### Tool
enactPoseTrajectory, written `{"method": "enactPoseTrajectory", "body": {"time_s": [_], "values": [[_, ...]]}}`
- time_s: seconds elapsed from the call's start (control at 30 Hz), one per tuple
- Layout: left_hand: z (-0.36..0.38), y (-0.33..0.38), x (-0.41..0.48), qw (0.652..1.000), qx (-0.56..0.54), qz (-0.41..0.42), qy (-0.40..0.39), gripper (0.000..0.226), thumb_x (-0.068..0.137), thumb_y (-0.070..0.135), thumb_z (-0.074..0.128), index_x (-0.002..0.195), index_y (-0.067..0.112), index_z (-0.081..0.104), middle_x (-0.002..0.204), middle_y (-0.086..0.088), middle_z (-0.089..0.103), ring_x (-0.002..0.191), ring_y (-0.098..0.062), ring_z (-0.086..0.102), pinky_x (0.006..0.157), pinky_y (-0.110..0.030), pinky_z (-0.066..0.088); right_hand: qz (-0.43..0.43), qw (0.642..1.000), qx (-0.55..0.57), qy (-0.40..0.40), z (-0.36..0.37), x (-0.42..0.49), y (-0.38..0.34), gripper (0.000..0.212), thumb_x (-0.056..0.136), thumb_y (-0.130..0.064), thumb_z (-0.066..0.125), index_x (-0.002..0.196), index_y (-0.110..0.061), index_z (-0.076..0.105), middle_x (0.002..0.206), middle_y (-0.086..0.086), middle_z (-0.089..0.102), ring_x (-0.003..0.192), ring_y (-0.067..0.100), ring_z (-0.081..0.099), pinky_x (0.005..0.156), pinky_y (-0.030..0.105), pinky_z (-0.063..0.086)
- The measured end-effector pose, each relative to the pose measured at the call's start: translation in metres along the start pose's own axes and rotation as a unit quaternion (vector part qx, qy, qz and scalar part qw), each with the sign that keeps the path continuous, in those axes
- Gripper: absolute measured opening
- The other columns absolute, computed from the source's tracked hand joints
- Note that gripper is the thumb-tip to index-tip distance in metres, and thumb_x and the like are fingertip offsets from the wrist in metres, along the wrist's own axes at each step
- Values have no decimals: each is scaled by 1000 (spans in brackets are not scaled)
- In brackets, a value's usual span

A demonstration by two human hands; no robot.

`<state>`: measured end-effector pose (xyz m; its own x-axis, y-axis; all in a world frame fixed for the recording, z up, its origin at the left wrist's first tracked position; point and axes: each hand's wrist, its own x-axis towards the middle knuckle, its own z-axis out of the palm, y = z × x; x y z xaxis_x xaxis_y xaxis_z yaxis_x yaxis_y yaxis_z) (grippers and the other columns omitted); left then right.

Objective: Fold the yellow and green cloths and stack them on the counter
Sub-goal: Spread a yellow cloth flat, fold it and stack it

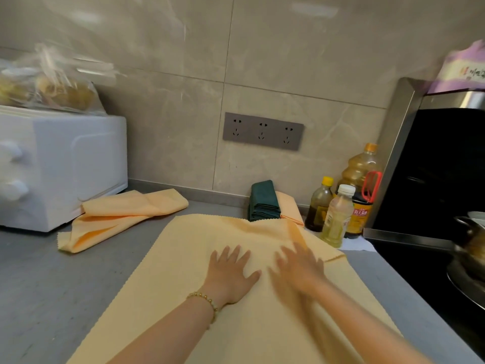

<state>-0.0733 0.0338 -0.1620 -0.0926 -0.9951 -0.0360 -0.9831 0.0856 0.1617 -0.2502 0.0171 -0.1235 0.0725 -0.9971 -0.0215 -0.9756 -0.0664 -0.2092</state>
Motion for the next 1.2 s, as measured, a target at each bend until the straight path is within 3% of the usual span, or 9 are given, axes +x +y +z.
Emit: {"method": "enactPoseTrajectory", "body": {"time_s": [0.07,0.23,0.37,0.47,0.63,0.73,0.9,1.03,1.2], "values": [[-2,-1,0,1000,3,7,-1,69,94,66,13,152,33,-1,160,6,-8,147,-20,-10,118,-46,-8,9,999,1,-34,20,-15,0,55,99,-53,16,150,-35,11,159,-3,-4,146,28,-7,116,49,-3],[-19,-21,-2,999,-23,49,1,60,99,56,21,152,32,13,161,5,4,148,-18,3,118,-40,0,7,1000,22,20,26,-35,3,54,100,-47,18,151,-28,17,159,-1,6,147,23,1,118,43,1],[-30,-31,-24,996,31,1,84,46,101,42,29,144,26,37,150,-1,34,134,-21,33,108,-35,25,-33,999,41,-12,17,-55,10,53,101,-44,25,150,-26,19,159,-1,8,147,19,4,118,37,5],[-26,-17,-63,994,6,6,111,46,99,45,32,141,28,39,143,2,39,129,-21,37,103,-35,33,-68,995,47,-46,7,-84,20,55,100,-46,30,150,-26,20,159,-4,10,146,17,6,118,33,8],[-13,-17,-118,997,5,-47,-56,76,86,76,18,151,40,0,160,12,-8,147,-28,-9,113,-55,-5,-151,983,68,-80,6,-145,19,56,97,-52,33,149,-35,19,157,-15,6,145,8,-1,117,29,2],[-22,-28,-134,999,-40,-2,-21,76,86,75,22,151,36,12,160,9,4,148,-22,1,117,-50,0,-193,975,83,-73,5,-178,14,65,87,-66,34,146,-42,20,155,-22,5,144,2,-2,117,27,2],[-32,-15,-190,977,-106,179,-42,72,82,71,49,145,37,34,153,17,28,140,-3,23,114,-23,17,-263,953,53,-138,1,-224,11,84,72,-78,52,142,-56,12,151,-33,-1,139,-8,-6,116,25,2],[-33,-4,-226,967,-87,233,-54,86,72,69,65,145,42,30,152,24,22,140,3,16,109,-15,10,-306,944,-48,-114,5,-244,14,91,76,-69,57,146,-47,4,150,-29,-10,137,-6,-15,113,21,-6],[-33,-3,-241,963,-7,261,-73,104,70,66,70,151,37,12,159,16,5,145,-5,0,113,-24,-2,-322,935,-111,-96,11,-264,11,106,74,-67,60,145,-44,-15,151,-20,-25,138,4,-28,115,29,-12]]}}
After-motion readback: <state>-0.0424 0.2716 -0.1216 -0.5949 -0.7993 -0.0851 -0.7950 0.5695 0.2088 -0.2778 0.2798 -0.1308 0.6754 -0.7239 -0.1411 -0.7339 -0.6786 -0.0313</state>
